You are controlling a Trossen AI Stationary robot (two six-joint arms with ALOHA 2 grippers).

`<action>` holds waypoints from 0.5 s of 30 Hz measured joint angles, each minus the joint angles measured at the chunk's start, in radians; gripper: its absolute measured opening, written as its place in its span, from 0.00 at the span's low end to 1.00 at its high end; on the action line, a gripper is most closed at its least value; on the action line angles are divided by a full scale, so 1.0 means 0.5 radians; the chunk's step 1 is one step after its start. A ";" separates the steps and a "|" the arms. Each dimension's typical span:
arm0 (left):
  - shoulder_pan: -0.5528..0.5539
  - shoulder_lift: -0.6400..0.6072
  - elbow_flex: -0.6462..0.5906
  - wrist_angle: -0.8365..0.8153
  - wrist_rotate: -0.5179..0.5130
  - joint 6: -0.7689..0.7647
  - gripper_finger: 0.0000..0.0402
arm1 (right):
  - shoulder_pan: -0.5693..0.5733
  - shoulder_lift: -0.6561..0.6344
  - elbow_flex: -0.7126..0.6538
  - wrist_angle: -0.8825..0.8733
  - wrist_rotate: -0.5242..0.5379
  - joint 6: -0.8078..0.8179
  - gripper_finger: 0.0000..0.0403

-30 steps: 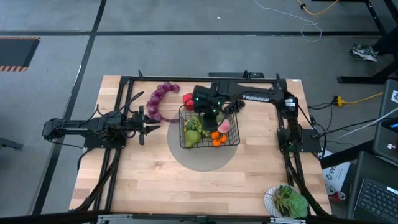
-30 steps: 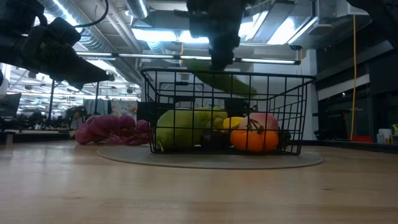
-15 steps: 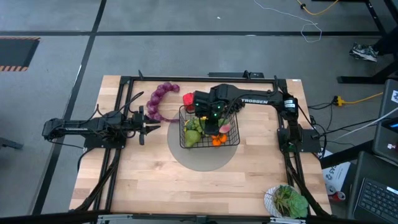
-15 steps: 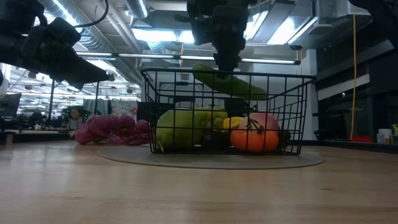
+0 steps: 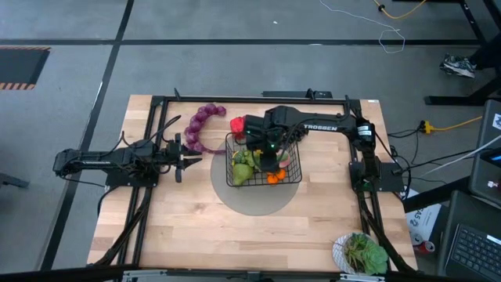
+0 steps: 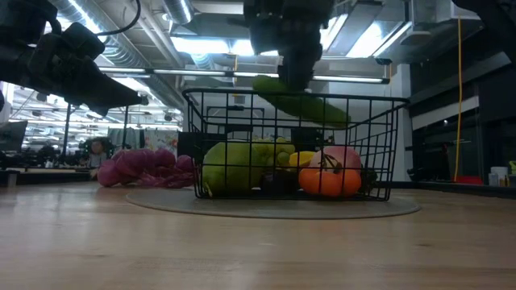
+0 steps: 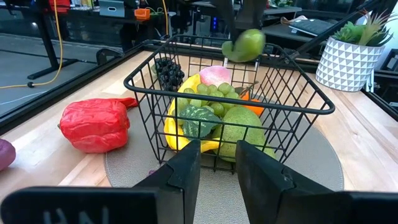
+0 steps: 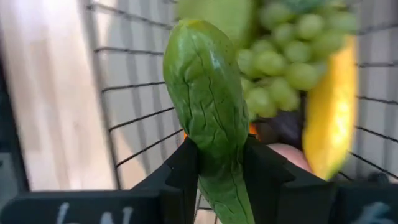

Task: Build produce basket
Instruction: Put the cucumber into the wire basket

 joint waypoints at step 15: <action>-0.001 0.000 0.000 0.000 0.000 0.000 0.24 | 0.001 0.000 0.000 -0.020 -0.092 -0.140 0.27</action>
